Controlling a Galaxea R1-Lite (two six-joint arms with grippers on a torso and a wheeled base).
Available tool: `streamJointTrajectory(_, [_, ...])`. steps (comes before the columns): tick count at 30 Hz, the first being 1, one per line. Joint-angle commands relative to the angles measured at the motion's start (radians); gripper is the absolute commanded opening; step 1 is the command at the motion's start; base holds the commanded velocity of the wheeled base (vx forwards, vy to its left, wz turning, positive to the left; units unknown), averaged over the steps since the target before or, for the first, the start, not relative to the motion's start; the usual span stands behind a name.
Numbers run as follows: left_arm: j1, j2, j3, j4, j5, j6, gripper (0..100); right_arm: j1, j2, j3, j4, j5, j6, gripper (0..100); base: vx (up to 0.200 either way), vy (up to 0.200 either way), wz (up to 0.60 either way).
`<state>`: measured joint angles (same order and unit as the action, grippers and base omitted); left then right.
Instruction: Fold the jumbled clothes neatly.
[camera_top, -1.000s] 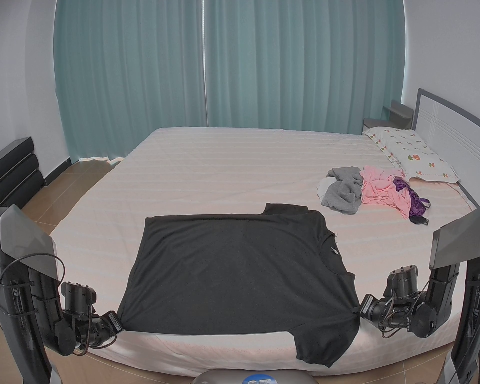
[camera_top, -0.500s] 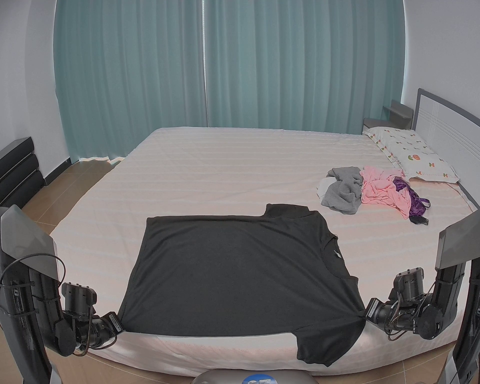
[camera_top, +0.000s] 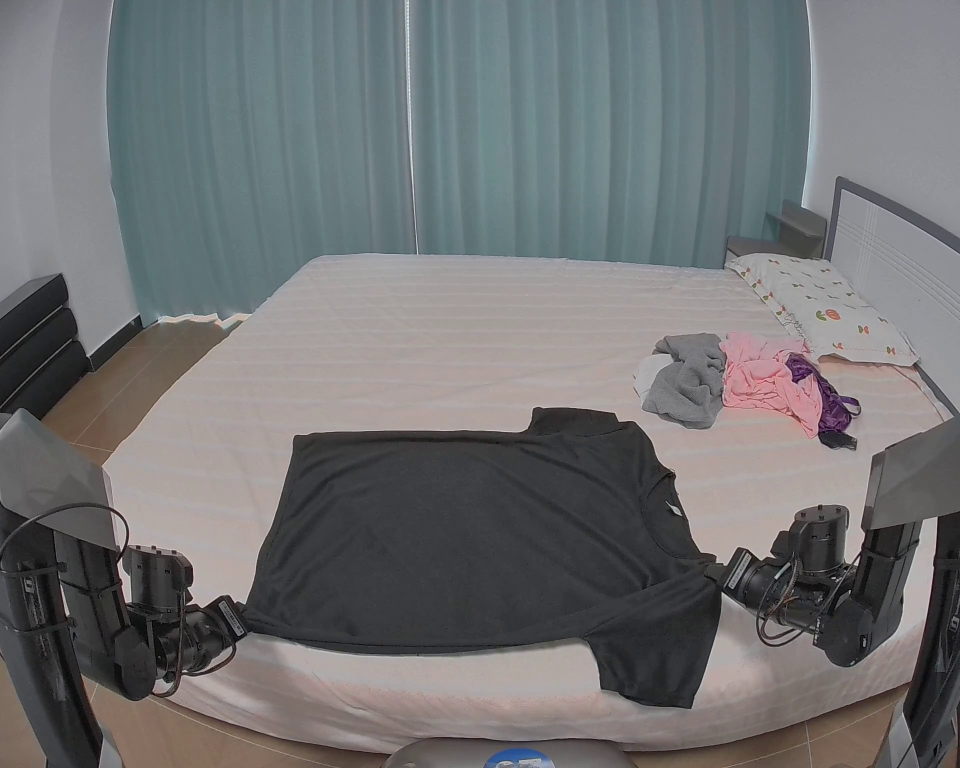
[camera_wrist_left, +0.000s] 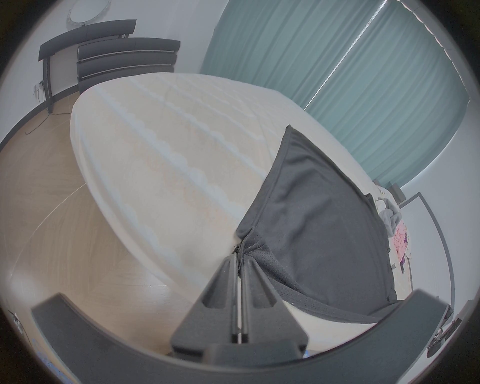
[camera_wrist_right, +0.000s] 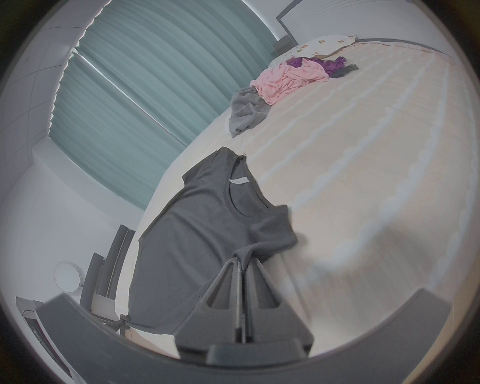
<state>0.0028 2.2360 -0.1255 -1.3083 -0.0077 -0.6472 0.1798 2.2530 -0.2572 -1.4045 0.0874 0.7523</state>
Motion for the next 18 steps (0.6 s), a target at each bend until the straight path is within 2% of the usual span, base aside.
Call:
streamJointTrajectory(1, [0.003,-0.004,-0.046,0.000,0.000,-0.002,0,0.001,0.053,-0.100,0.042,0.020,-0.002,0,0.000,0.000,0.00])
streamJointTrajectory(9, [0.008,-0.009,-0.040,-0.002,-0.006,-0.008,0,-0.003,0.096,-0.151,0.058,0.046,-0.002,0,0.000,0.000,0.00])
streamJointTrajectory(10, [0.008,-0.009,-0.040,-0.002,-0.006,-0.008,0,-0.003,0.096,-0.149,0.056,0.057,-0.002,100,0.000,0.000,0.00])
streamJointTrajectory(14, [0.006,-0.007,-0.040,-0.002,-0.006,-0.008,0,-0.020,0.066,-0.116,0.045,0.106,-0.002,100,0.000,0.000,0.00])
streamJointTrajectory(15, [0.006,-0.006,-0.040,-0.002,-0.006,-0.008,0,-0.034,0.045,-0.093,0.044,0.135,-0.007,100,0.000,0.000,0.00])
streamJointTrajectory(18, [0.006,-0.006,-0.037,-0.002,-0.008,-0.008,0,-0.071,0.025,-0.048,0.042,0.201,-0.080,100,0.000,0.000,0.00])
